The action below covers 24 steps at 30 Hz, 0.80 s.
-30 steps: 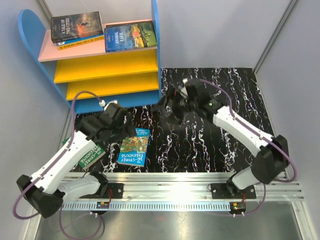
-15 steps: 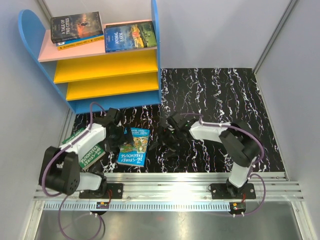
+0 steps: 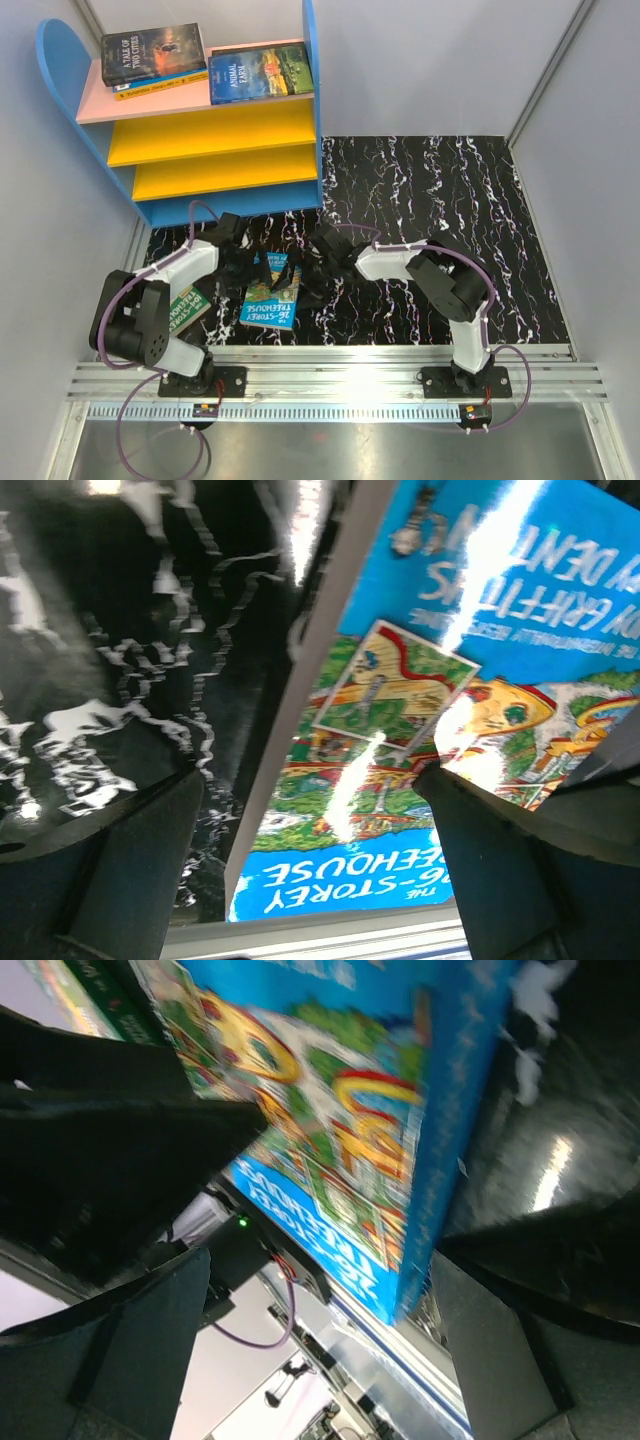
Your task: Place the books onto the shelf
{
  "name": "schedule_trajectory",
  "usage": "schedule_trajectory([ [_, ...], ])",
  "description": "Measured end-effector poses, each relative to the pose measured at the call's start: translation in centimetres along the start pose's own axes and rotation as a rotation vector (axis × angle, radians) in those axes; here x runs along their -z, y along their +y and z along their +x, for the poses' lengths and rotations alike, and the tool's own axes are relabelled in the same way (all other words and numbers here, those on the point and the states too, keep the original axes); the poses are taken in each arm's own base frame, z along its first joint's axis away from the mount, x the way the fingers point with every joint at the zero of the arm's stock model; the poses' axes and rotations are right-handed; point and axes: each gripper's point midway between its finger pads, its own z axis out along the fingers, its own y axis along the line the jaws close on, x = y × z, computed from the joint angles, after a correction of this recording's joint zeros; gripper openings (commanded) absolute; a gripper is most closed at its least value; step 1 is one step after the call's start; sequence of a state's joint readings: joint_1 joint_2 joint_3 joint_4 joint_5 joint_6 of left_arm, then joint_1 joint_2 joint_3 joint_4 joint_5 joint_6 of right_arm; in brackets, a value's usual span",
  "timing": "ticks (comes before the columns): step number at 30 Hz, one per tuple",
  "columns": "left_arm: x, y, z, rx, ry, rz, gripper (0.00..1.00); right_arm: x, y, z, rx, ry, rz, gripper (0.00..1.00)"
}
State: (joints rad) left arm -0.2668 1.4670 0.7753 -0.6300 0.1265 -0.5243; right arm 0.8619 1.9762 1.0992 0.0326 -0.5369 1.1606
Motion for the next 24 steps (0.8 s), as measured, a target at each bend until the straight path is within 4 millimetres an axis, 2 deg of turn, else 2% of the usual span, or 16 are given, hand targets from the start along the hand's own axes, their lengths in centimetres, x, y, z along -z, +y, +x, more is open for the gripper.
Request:
schedule_trajectory([
  [8, -0.7, -1.6, 0.0, -0.048, 0.002, 0.000, 0.95, -0.5, 0.4, 0.4, -0.017, -0.008, -0.140, 0.95],
  [11, -0.9, -2.0, 0.0, -0.072, 0.012, 0.002, 0.94, -0.1, 0.4, 0.3, -0.021, -0.038, -0.193, 0.94],
  [15, -1.2, -2.7, 0.2, -0.065, -0.007, 0.026, 0.93, 1.0, 0.5, -0.3, 0.008, -0.140, -0.165, 0.95],
  [18, -1.3, -3.9, 0.2, -0.074, -0.024, 0.061, 0.93, 2.8, 1.1, -0.9, 0.056, -0.224, -0.127, 0.95],
  [21, -1.4, -5.3, 0.0, -0.088, -0.041, 0.116, 0.92, 5.3, 3.1, -1.3, 0.115, -0.292, -0.123, 0.96],
  [24, -1.6, -7.9, 0.6, -0.096, -0.022, 0.217, 0.92, 7.4, 7.4, -2.2, 0.189, -0.357, -0.207, 0.96],
])
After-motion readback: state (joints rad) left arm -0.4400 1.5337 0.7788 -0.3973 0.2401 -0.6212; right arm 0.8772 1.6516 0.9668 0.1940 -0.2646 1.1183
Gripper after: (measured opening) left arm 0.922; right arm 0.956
